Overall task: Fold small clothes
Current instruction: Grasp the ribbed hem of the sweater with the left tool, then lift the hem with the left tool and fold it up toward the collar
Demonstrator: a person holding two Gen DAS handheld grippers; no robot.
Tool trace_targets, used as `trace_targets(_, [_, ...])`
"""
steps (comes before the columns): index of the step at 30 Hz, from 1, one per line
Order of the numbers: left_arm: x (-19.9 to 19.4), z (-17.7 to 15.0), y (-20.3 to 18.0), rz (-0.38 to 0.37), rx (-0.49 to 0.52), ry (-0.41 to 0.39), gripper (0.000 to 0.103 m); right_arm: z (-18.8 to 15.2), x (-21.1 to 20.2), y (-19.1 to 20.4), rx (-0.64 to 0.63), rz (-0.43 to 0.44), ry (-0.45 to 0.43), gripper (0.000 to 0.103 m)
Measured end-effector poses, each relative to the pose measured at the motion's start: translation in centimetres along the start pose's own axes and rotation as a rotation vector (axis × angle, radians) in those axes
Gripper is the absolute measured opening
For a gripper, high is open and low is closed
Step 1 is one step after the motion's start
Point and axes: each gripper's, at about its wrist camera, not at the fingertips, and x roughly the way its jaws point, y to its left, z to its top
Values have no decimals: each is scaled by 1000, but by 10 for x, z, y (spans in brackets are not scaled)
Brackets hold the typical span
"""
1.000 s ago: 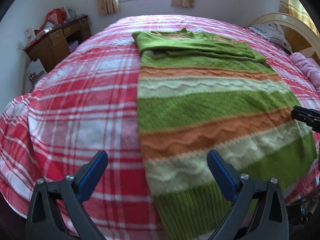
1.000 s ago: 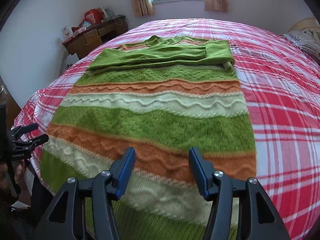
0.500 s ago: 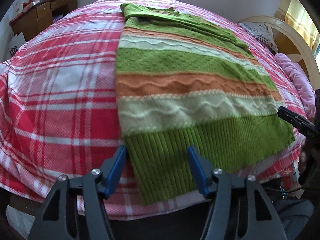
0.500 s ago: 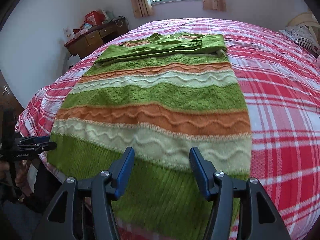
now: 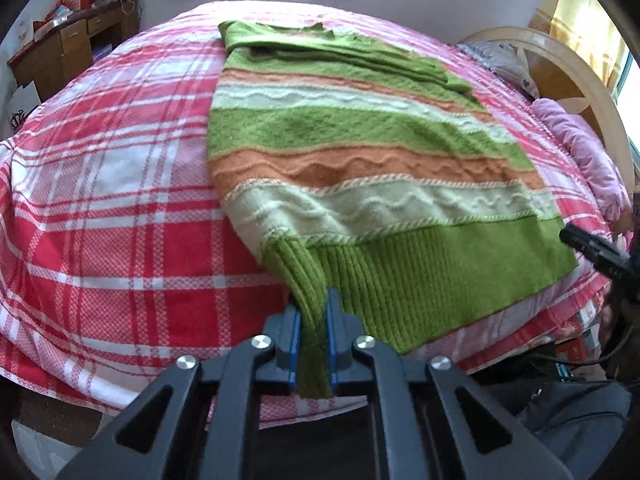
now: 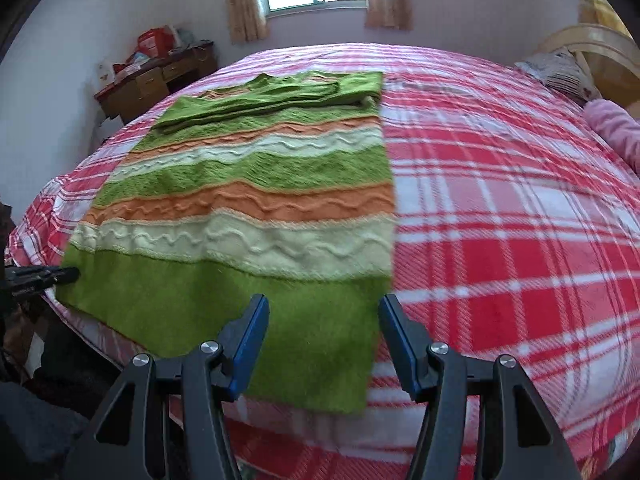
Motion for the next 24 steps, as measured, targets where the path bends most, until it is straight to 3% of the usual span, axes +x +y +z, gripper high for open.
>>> trace_targets(9, [0,2,0,-10,8,-13,11,-11,-2,-4,16,2,2,58])
trace_targets(16, [2,-3,3,4,3,-4,11,-17,4,12,-57,-10,-4,58])
trace_targets(19, [2,-3,2,4,7,-8,11,-16,3,11,-66,-13,0,35])
trace_targets(21, [0,-2,1,4,14,-15,11,-15,1,8,-50,19,2,13])
trace_targets(24, [-8,2,1,0,20,-36,11,-14,-1,6,-39,57,-2,10])
